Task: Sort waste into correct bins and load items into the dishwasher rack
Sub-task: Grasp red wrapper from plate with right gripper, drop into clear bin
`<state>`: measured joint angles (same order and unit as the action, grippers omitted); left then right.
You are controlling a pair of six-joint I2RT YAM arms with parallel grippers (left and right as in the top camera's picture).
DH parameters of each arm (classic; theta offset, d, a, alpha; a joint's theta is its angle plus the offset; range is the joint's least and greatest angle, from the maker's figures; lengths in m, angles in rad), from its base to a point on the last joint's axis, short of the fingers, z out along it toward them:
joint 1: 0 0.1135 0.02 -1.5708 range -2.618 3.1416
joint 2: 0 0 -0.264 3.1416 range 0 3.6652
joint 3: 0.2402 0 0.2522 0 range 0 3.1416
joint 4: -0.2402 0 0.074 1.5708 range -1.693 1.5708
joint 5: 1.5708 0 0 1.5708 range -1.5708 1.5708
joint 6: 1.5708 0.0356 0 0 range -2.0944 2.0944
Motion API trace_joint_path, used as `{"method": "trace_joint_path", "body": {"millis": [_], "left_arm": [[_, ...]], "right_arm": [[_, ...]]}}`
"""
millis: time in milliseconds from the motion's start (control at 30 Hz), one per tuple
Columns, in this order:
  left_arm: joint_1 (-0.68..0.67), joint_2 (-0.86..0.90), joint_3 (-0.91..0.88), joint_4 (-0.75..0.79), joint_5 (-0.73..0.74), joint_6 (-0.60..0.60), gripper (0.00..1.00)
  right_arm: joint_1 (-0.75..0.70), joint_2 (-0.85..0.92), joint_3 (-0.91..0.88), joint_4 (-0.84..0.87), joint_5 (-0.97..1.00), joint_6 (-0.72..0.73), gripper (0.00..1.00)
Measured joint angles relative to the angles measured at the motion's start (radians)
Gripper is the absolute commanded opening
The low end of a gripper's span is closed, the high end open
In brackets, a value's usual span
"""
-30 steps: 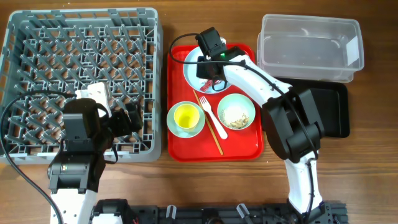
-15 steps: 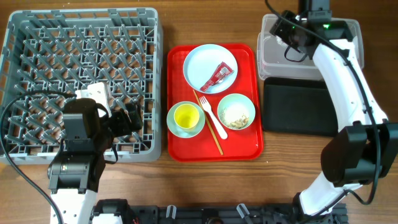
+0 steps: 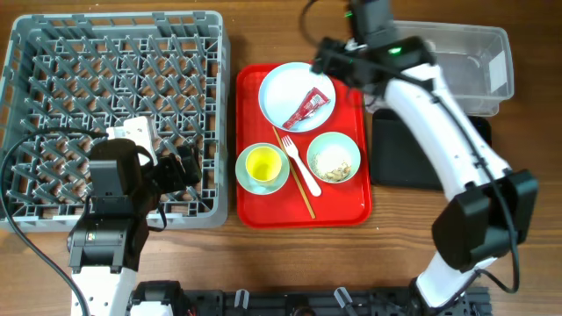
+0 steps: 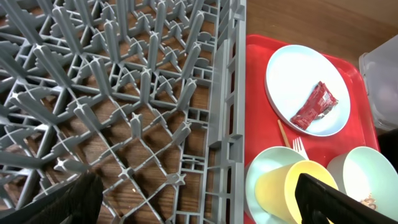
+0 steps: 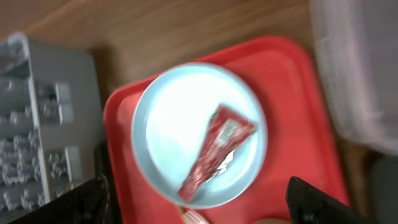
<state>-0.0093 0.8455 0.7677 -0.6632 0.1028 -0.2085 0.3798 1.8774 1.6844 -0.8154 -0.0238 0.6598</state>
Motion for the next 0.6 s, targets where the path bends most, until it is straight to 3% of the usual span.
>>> {"method": "trace_joint_path", "body": {"millis": [200,433,600], "left_arm": [[0.000,0.000,0.000,0.000,0.000,0.000,1.00],[0.000,0.000,0.000,0.000,0.000,0.000,1.00],[0.000,0.000,0.000,-0.001,0.000,0.000,1.00]], "right_arm": [[0.109,0.144,0.000,0.000,0.071,0.131,0.89],[0.117,0.275,0.000,0.064,0.077,0.197,0.86],[0.117,0.335,0.000,0.080,0.077,0.219,0.66]]}}
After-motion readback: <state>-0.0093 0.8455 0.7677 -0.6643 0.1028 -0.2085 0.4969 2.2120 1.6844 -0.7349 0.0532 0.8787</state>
